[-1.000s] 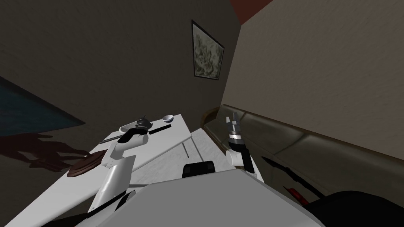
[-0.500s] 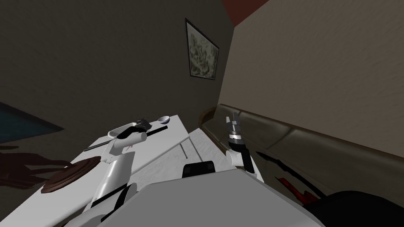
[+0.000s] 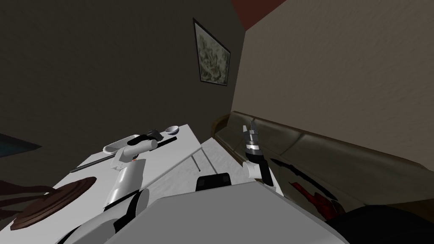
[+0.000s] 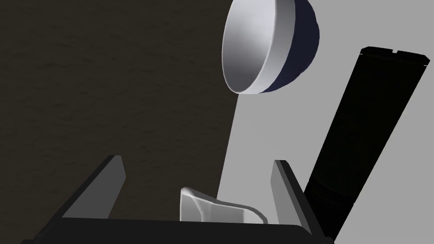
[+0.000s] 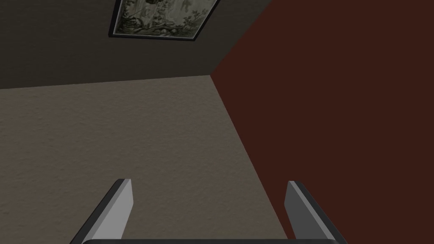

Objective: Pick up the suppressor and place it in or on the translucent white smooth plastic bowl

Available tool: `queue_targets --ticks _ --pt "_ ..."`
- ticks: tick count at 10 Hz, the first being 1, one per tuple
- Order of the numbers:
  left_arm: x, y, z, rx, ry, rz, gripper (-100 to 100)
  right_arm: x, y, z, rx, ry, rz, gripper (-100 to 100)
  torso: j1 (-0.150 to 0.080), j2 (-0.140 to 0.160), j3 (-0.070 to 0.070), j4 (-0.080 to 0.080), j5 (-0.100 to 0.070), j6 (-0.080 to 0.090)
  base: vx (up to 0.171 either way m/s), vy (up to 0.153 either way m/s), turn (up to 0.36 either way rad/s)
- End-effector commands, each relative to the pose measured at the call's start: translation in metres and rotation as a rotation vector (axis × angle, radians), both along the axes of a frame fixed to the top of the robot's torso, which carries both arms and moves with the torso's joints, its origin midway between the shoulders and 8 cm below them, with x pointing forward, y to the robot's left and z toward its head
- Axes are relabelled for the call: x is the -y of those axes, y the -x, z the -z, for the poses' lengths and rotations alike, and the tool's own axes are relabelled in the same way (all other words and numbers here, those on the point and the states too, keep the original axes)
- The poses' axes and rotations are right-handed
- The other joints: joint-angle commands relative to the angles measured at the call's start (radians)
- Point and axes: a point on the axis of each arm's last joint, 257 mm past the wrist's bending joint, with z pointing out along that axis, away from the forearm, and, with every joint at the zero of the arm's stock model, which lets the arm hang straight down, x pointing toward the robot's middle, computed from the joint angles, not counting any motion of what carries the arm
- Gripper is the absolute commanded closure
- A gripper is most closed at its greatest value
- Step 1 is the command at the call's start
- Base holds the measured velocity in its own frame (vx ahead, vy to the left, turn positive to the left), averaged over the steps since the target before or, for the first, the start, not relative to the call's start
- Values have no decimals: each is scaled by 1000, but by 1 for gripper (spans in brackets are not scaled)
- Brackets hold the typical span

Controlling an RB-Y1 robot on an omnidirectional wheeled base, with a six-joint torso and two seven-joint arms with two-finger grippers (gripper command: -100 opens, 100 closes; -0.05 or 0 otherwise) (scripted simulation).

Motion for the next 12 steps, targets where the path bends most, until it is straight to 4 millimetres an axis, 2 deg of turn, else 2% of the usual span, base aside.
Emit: queue_targets --ticks 1,2,3,4,5,7,12 --pt "-9 0 10 -43 42 -18 -100 0 0 0 0 0 0 0 0 0 0 0 0 0 -7 12 -181" --pt "-9 2 20 -68 57 -22 -100 0 0 0 0 0 0 0 0 0 0 0 0 1 -11 19 -109" --pt "-14 1 20 -89 83 -33 -100 0 0 0 0 0 0 0 0 0 0 0 0 0 -18 24 -151" --pt "-15 5 36 -126 105 -40 -100 0 0 0 0 0 0 0 1 0 0 0 0 1 -16 29 -107" --pt "-22 5 44 -155 134 -55 -100 0 0 0 0 0 0 0 1 0 0 0 0 0 -19 36 -179" --pt "-20 9 51 -184 150 -57 -100 0 0 0 0 0 0 0 1 1 0 0 0 0 -14 24 -38" --pt "-31 24 84 -337 255 -98 -100 0 0 0 0 0 0 0 2 1 0 0 0 0 -20 33 -122"
